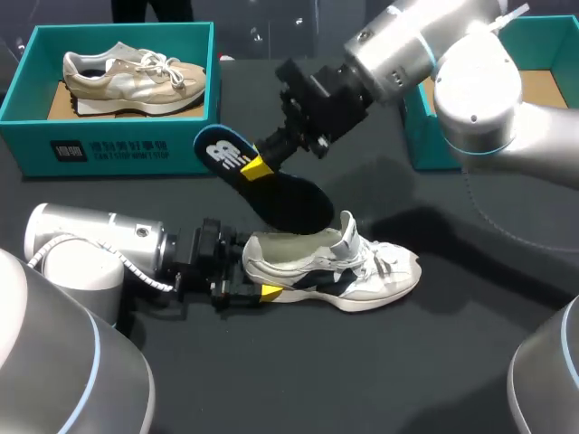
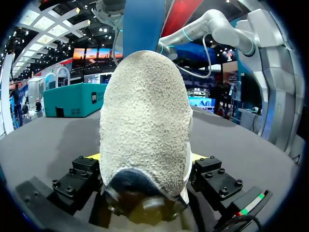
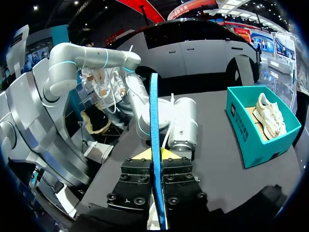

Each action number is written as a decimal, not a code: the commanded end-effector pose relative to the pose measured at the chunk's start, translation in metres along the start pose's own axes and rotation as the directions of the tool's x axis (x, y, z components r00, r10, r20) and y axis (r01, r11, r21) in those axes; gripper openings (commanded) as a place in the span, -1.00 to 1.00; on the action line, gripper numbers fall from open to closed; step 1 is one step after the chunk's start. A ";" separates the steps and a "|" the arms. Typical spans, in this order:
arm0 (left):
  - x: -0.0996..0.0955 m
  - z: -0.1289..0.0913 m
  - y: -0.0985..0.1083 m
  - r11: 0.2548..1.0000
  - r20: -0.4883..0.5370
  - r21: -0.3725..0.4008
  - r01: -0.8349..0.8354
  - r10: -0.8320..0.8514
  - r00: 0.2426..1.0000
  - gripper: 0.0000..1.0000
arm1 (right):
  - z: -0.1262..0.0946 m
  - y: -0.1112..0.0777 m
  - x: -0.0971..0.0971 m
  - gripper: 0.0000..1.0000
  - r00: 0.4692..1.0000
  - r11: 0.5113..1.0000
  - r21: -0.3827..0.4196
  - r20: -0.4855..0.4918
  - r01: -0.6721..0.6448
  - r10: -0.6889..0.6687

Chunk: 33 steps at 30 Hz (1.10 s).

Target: Take the shoe out of the shoebox, open the shoe tongue, remove and reinsert the insole, then place the shoe into the shoebox

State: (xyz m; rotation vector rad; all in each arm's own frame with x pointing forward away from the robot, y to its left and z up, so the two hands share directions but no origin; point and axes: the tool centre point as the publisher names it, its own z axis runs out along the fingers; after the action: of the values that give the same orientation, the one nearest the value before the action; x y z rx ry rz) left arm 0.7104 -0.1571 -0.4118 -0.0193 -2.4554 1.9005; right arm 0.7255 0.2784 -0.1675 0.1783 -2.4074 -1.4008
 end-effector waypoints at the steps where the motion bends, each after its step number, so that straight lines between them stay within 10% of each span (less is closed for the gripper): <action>1: -0.001 0.001 0.001 1.000 0.000 -0.001 0.000 0.000 1.000 -1.00 | -0.017 -0.007 0.014 -1.00 0.996 0.972 -0.215 0.010 0.092 -0.092; 10: -0.001 0.001 0.001 1.000 0.000 -0.001 0.000 0.000 1.000 -1.00 | -0.017 -0.007 0.014 -1.00 0.996 0.972 -0.215 0.010 0.092 -0.092; 22: -0.001 0.001 0.001 1.000 0.000 -0.001 0.000 0.000 1.000 -1.00 | -0.097 0.073 0.071 -1.00 0.995 0.900 -0.433 -0.050 0.056 -0.086; 33: -0.001 0.001 0.001 1.000 0.000 -0.001 0.000 0.000 1.000 -1.00 | -0.097 0.073 0.071 -1.00 0.995 0.900 -0.433 -0.050 0.056 -0.086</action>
State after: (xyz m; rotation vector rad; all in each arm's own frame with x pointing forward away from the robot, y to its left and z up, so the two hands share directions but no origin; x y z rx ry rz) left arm 0.7105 -0.1571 -0.4119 -0.0191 -2.4555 1.9005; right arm 0.7013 0.2159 -0.0427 0.2047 -1.9889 -1.8811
